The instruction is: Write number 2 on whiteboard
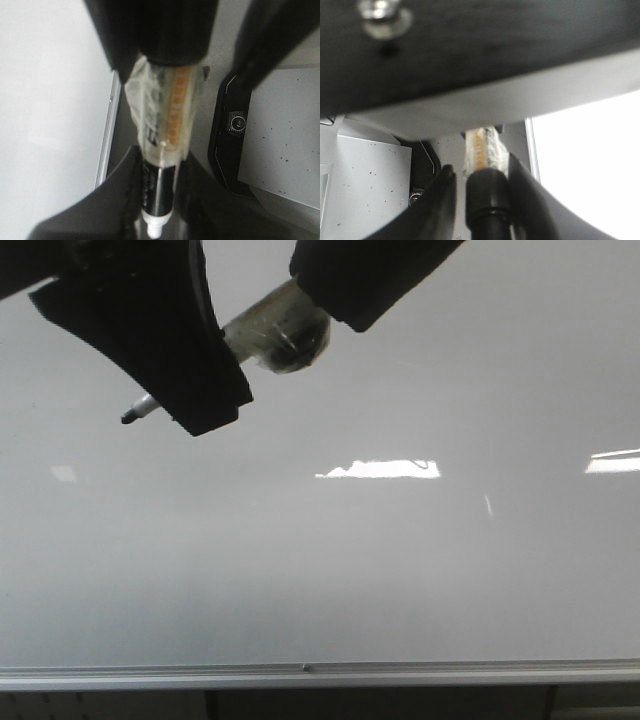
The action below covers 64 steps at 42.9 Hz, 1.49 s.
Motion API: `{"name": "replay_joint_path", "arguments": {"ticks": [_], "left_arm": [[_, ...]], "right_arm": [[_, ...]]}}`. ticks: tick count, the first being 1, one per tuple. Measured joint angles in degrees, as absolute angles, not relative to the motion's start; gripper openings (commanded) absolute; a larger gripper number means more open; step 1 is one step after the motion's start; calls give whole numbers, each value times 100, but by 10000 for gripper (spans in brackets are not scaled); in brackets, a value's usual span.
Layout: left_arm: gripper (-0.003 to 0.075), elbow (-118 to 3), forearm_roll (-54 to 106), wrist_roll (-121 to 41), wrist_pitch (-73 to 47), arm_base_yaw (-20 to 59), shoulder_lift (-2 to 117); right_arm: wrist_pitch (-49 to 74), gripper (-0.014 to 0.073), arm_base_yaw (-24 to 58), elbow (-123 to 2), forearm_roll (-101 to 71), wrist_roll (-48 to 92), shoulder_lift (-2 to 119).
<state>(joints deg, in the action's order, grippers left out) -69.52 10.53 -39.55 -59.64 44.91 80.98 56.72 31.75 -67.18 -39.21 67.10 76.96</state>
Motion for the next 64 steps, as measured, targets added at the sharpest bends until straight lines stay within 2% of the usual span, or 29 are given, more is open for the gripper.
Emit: {"name": "replay_joint_path", "arguments": {"ticks": [2, 3, 6, 13, 17, 30, 43, 49, 58, 64], "left_arm": [[-20, -6952, 1053, -3969, -5976, 4501, 8098], [2, -6952, 1053, -3969, -5976, 4501, 8098], [88, -6952, 1053, -3969, -5976, 4501, 8098], [426, -6952, 1065, -3969, -5915, 4501, 8098], [523, -6990, 1074, -3969, -5899, 4501, 8098], [525, -7130, 1109, -3608, -6289, 4369, 7690], [525, -6718, 1234, -2923, -6214, 3304, 6648], [525, -6347, 1301, -2707, -6113, 3034, 6184], [525, -6214, 1324, -2661, -6031, 2998, 5939], [525, -6205, 1328, -2661, -5920, 2998, 5939]], "right_arm": [[5642, 135, 3175, -6718, -3909, 6710, 7696], [5641, 62, 3175, -6718, -3897, 6710, 7696], [5641, 44, 3175, -6718, -3897, 6710, 7696], [5641, 35, 3175, -6718, -3897, 6710, 7696], [5641, 35, 3175, -6718, -3897, 6683, 7696], [5653, 35, 2991, -6718, -3029, 5837, 7660], [6157, 35, 1959, -6704, -2306, 3817, 7165], [6200, 35, 1586, -6332, -2294, 3335, 6657], [6186, 35, 1551, -5570, -1824, 2880, 5855], [5540, 35, 1539, -5239, -1127, 2218, 5606]]}}
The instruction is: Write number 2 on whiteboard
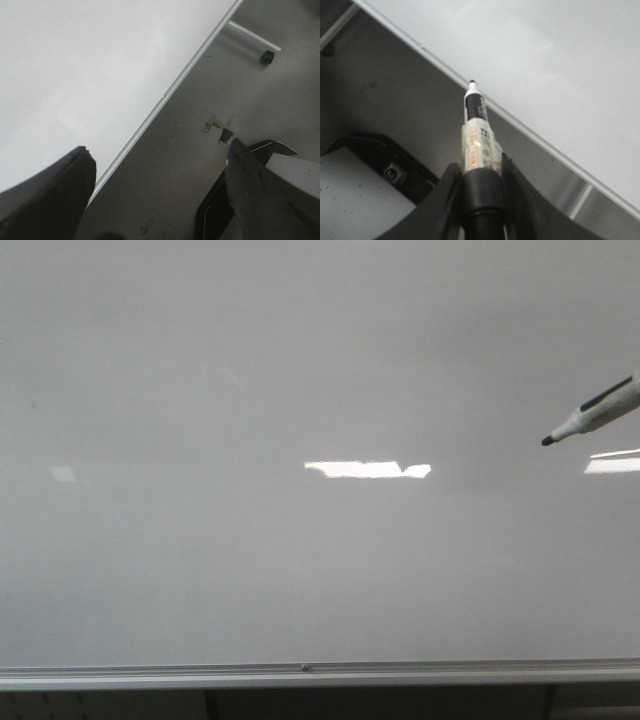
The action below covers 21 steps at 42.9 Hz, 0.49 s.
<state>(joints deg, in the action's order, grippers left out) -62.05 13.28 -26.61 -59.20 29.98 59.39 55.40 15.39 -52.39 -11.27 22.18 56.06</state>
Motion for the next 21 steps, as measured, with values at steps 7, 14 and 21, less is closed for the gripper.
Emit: {"name": "replay_joint_path", "arguments": {"ticks": [7, 14, 21], "left_arm": [[525, -6202, 1328, -2661, -5880, 2998, 5939], [525, -6192, 1337, -2661, -5781, 2998, 5939], [525, -6192, 1337, -2661, -5674, 2998, 5939]], "right_arm": [[3693, -29, 1659, -4137, -1186, 2062, 5200], [2344, -59, 1708, -3716, -1417, 2049, 5220], [1242, -60, 1720, -3719, -1527, 2049, 5511]]}}
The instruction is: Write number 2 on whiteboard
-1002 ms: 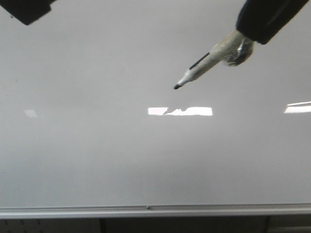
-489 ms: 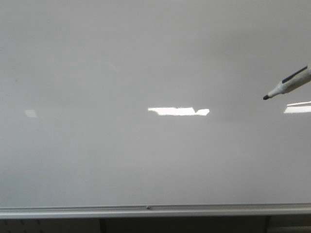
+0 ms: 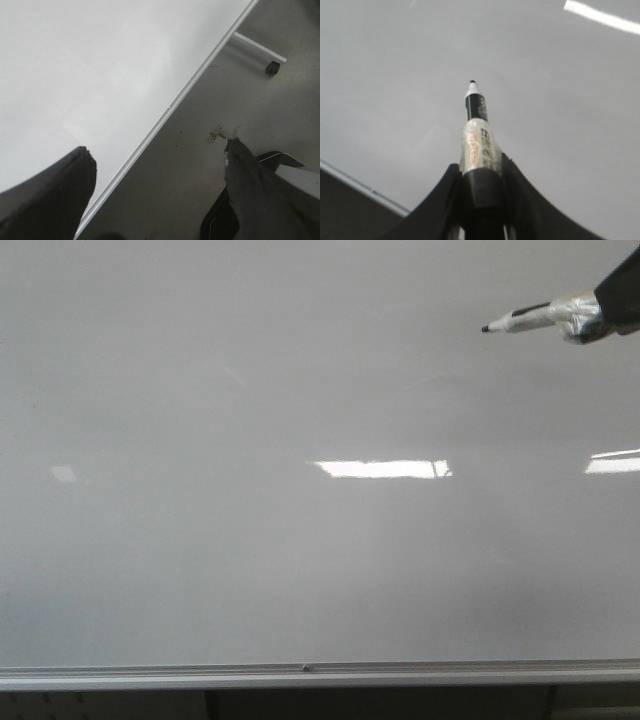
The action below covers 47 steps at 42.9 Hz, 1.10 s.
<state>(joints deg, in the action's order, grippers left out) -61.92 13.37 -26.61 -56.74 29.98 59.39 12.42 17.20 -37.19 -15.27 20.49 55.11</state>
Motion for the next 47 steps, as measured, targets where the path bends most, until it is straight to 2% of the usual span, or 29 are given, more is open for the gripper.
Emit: {"name": "replay_joint_path", "arguments": {"ticks": [10, 16, 38, 47], "left_arm": [[525, -6192, 1337, -2661, -5495, 2998, 5939], [525, -6192, 1327, -2661, -5427, 2998, 5939], [525, -6192, 1317, -2661, -5390, 2998, 5939], [525, -6192, 1317, -2661, -5390, 2998, 5939]], "right_arm": [[-68, -60, 2111, -3719, -1540, 2046, 6064], [-456, -60, 2181, -3769, -1478, 2046, 6477], [-1061, -60, 2158, -3983, -1465, 2046, 7450], [-869, -60, 1697, -3983, -1463, 2046, 7507]]}}
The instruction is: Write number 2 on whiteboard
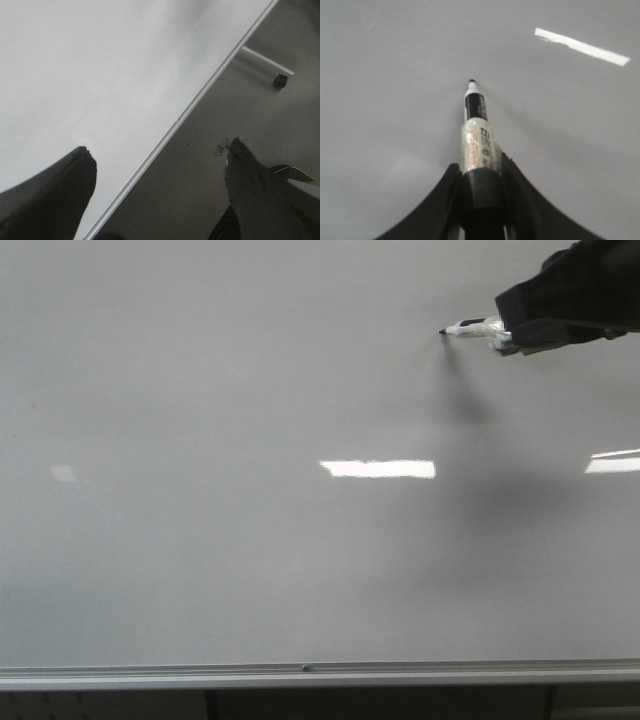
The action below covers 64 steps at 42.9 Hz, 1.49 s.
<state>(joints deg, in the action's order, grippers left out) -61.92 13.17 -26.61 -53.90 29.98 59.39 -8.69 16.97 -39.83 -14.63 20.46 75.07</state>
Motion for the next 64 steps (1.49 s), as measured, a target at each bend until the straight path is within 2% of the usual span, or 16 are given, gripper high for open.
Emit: {"name": "replay_joint_path", "arguments": {"ticks": [10, 22, 35, 45, 50, 55, 64], "left_arm": [[525, -6192, 1317, -2661, -5390, 2998, 5939], [525, -6192, 1317, -2661, -5390, 2998, 5939], [525, -6192, 1317, -2661, -5390, 2998, 5939], [525, -6192, 1317, -2661, -5390, 2998, 5939], [525, -6192, 1317, -2760, -5426, 2998, 5939], [525, -6192, 1364, -3123, -5638, 3084, 5951], [525, -6334, 1424, -3502, -6032, 3594, 6135]], "right_arm": [[58, -60, 1503, -3983, -1453, 2046, 7546], [90, -60, 1909, -3985, -1453, 2046, 7964], [548, -60, 1235, -3985, -1416, 2046, 7974], [978, -60, 1518, -3985, -1416, 2046, 7232], [1897, -60, 1750, -4089, -1416, 2061, 6573], [3323, -60, 2066, -4441, -1416, 2401, 6089], [5684, -60, 2683, -5086, -1404, 3259, 5926]]}}
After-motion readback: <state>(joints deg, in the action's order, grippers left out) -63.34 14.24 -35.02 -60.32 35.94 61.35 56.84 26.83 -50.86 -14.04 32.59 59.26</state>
